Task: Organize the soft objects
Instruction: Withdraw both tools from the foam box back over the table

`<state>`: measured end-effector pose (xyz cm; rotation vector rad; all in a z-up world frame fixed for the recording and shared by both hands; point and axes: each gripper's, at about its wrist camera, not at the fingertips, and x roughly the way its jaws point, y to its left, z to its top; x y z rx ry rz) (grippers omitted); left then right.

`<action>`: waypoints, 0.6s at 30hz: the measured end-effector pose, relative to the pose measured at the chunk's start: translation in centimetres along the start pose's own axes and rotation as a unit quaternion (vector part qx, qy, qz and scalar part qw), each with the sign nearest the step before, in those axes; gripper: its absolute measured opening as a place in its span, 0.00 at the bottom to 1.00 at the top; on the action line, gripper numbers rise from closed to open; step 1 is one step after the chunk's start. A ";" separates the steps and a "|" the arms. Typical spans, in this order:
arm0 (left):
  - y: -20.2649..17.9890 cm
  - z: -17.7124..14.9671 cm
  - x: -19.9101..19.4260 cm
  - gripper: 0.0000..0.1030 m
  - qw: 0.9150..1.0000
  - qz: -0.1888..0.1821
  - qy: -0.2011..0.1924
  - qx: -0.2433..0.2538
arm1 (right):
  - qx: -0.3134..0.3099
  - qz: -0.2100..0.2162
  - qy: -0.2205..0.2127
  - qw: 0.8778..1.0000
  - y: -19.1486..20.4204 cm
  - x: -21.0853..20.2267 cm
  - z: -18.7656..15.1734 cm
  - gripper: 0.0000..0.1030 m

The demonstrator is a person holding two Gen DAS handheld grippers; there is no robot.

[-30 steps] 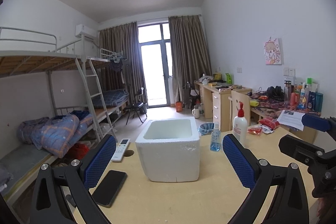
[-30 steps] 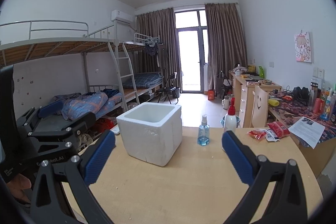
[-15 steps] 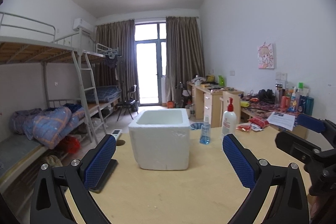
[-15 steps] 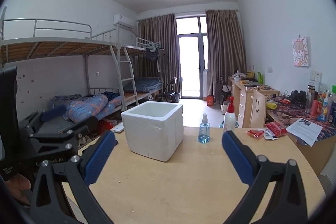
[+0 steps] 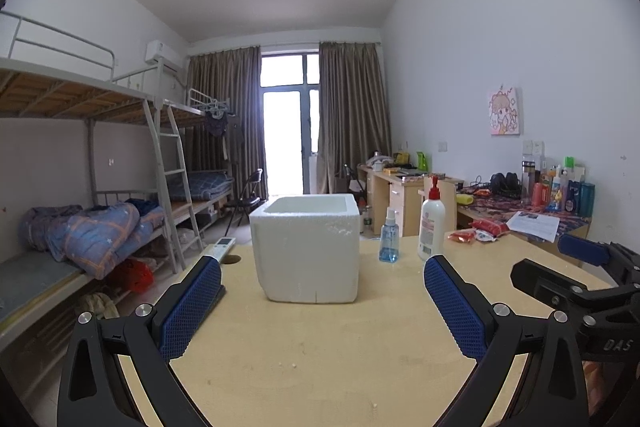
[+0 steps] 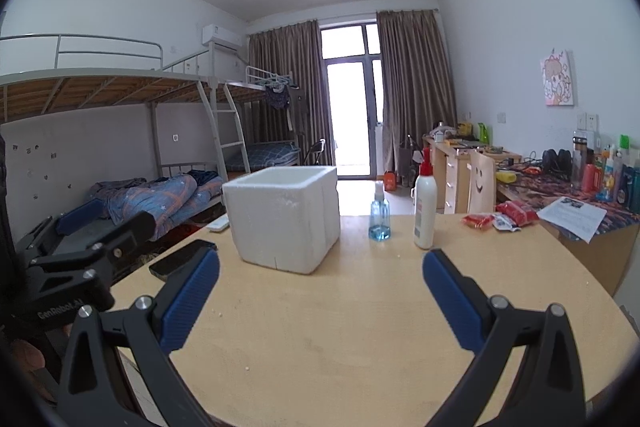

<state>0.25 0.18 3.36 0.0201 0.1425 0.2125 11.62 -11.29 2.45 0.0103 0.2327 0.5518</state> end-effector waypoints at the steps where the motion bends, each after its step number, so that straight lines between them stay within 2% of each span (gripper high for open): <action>1: 0.0 -0.2 -0.1 0.99 1.000 -0.001 0.002 0.000 | -0.001 -0.004 0.001 1.000 0.0 0.0 -0.3 1.00; 11: 0.4 -2.0 -1.0 0.99 1.000 -0.001 0.020 -0.017 | -0.011 -0.005 0.001 1.000 1.0 -0.7 -1.7 1.00; 18: 0.1 -2.5 -1.0 0.99 0.999 -0.005 0.031 -0.010 | -0.007 -0.001 0.008 1.000 1.3 -0.5 -2.3 1.00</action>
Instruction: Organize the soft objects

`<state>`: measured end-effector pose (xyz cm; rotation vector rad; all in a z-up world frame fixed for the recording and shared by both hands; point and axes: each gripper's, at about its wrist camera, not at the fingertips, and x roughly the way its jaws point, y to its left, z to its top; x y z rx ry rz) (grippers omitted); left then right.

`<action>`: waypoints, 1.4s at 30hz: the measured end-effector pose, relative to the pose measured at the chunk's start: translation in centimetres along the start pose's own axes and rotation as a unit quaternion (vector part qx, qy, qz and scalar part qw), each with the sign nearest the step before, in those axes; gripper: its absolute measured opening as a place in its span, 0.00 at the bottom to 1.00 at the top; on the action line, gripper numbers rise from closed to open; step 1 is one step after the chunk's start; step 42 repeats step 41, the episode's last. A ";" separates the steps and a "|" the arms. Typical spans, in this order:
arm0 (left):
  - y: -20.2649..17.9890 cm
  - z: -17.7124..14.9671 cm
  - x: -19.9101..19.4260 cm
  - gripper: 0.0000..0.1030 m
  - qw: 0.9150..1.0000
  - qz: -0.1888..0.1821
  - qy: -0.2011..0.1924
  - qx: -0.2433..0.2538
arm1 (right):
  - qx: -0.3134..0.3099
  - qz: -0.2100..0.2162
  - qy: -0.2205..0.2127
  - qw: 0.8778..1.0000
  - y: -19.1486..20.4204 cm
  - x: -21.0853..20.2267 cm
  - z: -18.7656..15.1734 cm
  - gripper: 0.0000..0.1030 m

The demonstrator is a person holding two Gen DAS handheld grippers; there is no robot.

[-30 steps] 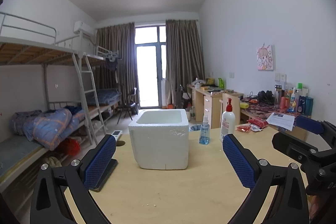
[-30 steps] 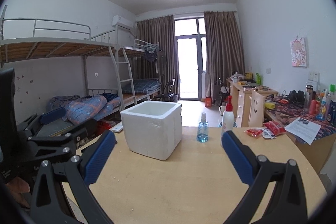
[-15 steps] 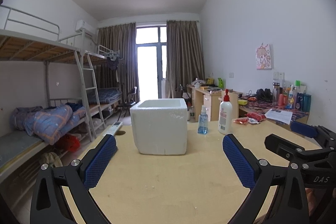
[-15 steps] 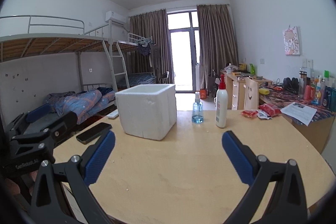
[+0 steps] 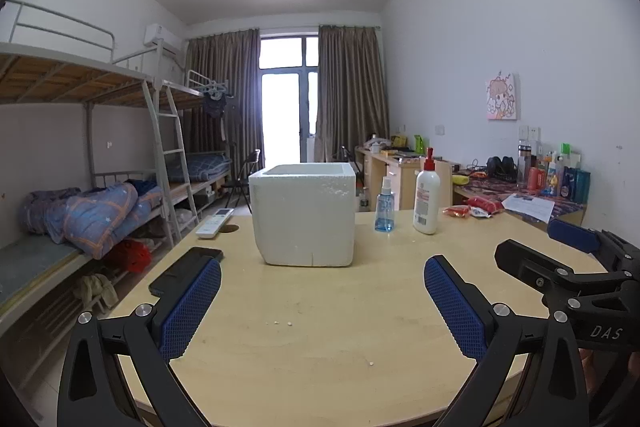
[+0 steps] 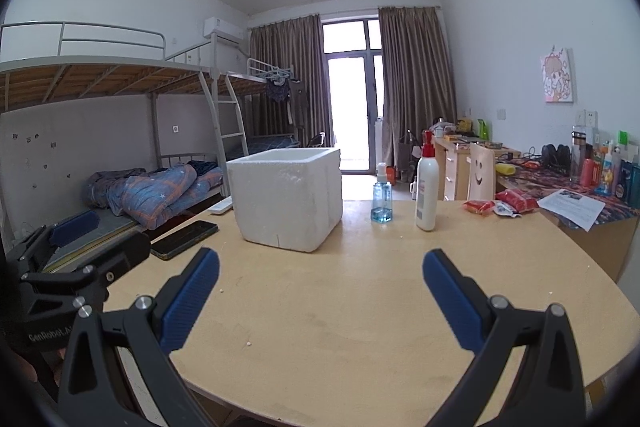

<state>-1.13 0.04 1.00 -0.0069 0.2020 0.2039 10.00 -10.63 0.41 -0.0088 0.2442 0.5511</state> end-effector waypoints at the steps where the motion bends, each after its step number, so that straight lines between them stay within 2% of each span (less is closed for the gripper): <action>1: 0.0 0.0 0.0 0.99 1.000 -0.002 0.001 0.000 | 0.001 0.000 0.001 1.000 0.0 0.1 0.0 1.00; 42: -0.2 -0.5 0.6 0.99 1.000 0.011 0.009 0.013 | 0.008 0.004 0.017 1.000 -0.7 0.8 -0.6 1.00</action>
